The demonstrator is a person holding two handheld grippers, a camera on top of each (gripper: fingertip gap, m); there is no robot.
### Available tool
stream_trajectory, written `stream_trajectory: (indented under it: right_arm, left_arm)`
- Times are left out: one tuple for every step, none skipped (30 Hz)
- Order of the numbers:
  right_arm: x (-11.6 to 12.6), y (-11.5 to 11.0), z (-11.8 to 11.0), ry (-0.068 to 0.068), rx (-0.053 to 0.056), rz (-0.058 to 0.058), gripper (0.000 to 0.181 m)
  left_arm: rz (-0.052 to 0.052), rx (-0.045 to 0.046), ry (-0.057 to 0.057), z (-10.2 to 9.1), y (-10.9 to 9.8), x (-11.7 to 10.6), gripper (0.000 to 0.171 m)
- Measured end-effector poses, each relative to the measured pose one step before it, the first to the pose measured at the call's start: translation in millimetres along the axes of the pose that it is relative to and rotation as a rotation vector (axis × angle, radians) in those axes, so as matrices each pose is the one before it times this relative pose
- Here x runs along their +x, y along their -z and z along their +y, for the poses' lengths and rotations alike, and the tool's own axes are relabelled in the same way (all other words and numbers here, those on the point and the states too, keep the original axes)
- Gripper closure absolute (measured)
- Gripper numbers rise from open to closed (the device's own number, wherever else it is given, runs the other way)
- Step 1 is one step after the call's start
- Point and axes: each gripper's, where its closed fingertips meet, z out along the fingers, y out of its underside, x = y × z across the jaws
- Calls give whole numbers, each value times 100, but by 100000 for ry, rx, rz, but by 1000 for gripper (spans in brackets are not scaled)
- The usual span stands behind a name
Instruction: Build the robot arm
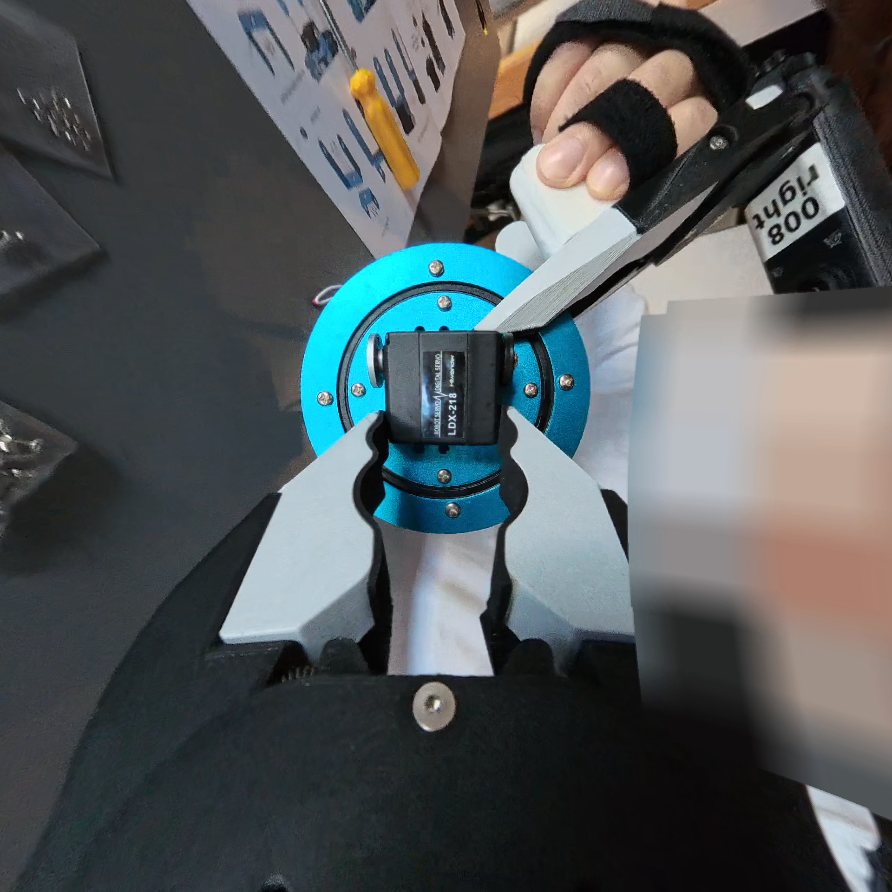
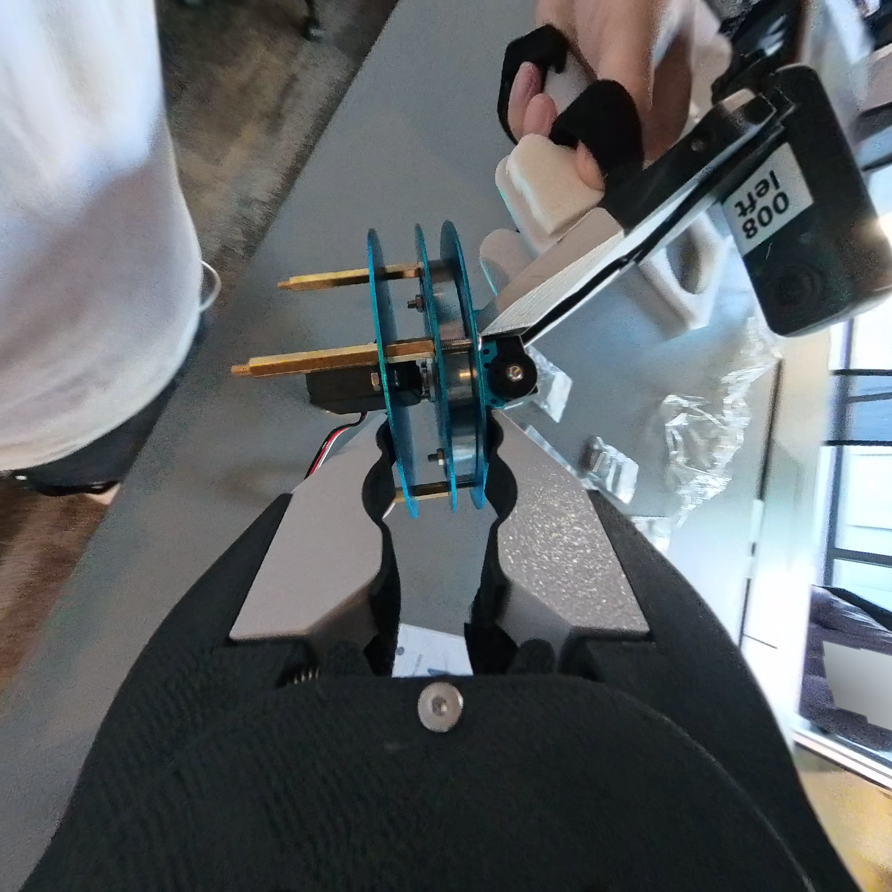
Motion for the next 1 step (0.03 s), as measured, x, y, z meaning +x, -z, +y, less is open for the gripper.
stream_trajectory:
  right_arm:
    - [8,-154,41,-2649,834,-2893,148]
  left_arm:
    - [2721,-411,1914,47,29,-164,128]
